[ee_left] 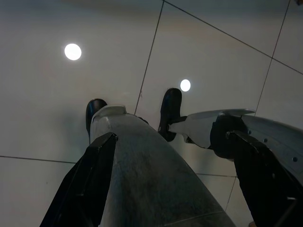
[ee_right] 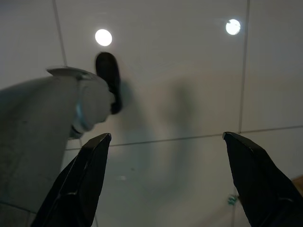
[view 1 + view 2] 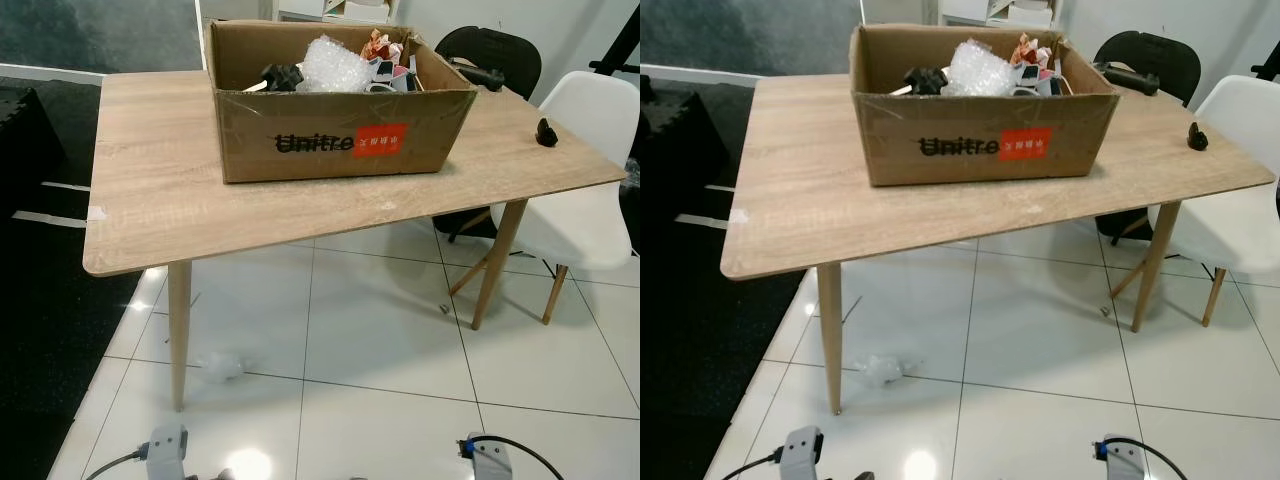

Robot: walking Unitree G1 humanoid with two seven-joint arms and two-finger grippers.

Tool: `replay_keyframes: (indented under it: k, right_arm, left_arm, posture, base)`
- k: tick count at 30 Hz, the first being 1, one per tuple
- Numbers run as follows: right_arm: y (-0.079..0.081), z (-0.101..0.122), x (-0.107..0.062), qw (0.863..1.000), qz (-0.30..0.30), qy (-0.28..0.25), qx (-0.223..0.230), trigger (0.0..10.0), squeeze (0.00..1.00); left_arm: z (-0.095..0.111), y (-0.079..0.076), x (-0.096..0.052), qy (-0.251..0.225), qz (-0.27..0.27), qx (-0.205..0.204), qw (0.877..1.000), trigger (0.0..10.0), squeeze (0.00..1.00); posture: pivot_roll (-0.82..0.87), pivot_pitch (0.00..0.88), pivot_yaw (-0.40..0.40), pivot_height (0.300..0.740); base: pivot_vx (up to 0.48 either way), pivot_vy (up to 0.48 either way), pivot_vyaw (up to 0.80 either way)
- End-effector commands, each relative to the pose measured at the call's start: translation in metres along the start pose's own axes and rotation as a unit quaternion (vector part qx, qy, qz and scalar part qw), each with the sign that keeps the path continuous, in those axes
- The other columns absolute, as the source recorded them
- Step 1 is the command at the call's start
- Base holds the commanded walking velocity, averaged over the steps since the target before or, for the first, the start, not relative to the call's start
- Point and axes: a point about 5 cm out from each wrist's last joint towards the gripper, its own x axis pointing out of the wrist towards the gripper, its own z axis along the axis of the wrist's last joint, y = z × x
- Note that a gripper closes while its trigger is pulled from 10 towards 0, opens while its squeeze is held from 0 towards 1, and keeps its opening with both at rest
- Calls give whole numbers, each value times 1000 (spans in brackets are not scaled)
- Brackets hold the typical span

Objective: Picking trash to rubbish bin

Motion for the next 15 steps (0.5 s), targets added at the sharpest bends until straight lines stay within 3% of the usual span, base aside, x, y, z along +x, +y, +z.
replay_keyframes:
  k: [1, 8, 13, 15]
  right_arm:
    - [-8, 1, -1, 999, -34, 2, 3, 10000, 0]
    - [-14, 13, 0, 999, -45, -11, -2, 10000, 0]
    - [-12, 23, 1, 999, -40, -24, 20, 10000, 0]
    - [-12, 19, 1, 999, -42, -12, 18, 10000, 0]
  left_arm:
    - [-16, -6, 0, 25, 1, -4, 1000, 10000, 0]
    - [-28, -1, -4, 33, 34, -9, 999, 10000, 0]
    - [-39, 0, -7, 58, 42, 1, 997, 10000, 0]
    - [-39, 0, -7, 59, 44, 7, 997, 10000, 0]
  posture:
    - [97, 106, -66, 740]
    - [109, 107, -78, 740]
    - [75, 101, -68, 740]
    - [73, 102, -65, 740]
  base:
    - [0, 0, 0]
    - [0, 0, 0]
    - [0, 0, 0]
    - [0, 0, -800]
